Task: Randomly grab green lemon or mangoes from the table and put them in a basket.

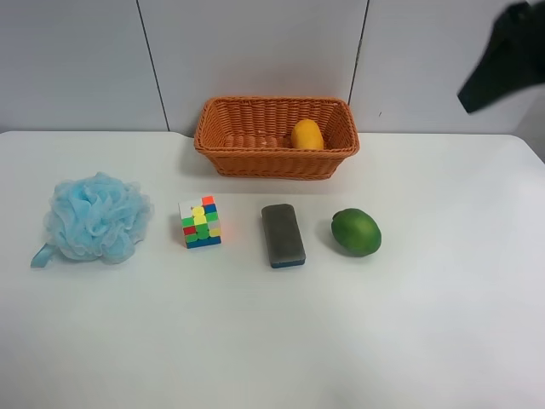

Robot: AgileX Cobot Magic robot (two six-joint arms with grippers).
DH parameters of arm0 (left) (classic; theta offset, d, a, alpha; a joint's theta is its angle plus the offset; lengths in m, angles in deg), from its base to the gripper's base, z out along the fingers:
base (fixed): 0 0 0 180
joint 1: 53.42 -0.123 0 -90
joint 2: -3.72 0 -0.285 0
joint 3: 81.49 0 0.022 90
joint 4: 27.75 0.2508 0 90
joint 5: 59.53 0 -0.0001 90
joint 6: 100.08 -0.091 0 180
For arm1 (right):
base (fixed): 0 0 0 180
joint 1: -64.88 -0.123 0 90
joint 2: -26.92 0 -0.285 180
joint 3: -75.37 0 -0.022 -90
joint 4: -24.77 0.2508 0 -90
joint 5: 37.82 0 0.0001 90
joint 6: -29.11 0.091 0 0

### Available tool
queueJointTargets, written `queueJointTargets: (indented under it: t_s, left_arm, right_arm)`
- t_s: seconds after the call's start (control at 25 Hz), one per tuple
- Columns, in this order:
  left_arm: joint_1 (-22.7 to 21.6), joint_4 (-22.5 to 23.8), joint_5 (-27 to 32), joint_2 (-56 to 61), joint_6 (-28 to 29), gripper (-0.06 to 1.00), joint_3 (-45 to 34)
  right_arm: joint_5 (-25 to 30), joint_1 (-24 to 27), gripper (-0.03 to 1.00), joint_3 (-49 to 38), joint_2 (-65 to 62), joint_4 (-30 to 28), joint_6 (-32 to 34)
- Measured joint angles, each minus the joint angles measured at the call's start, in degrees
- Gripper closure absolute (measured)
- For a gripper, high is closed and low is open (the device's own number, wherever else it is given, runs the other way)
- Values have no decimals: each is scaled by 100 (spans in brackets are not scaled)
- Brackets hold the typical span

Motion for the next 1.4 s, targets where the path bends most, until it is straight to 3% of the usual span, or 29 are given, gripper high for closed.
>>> queueJointTargets:
  t_s: [0.28, 0.56, 0.88, 1.4]
  left_arm:
    - [0, 0, 0, 0, 0, -5, 0]
    - [0, 0, 0, 0, 0, -5, 0]
    - [0, 0, 0, 0, 0, -5, 0]
    - [0, 5, 0, 0, 0, -5, 0]
  right_arm:
    - [28, 0, -2, -2170, -2382, 0, 59]
    - [-288, 0, -2, -3456, -4355, 0, 428]
    - [-696, 0, -3, -4042, -5592, 5, 453]
    - [-869, 0, -3, -4171, -5650, -1, 453]
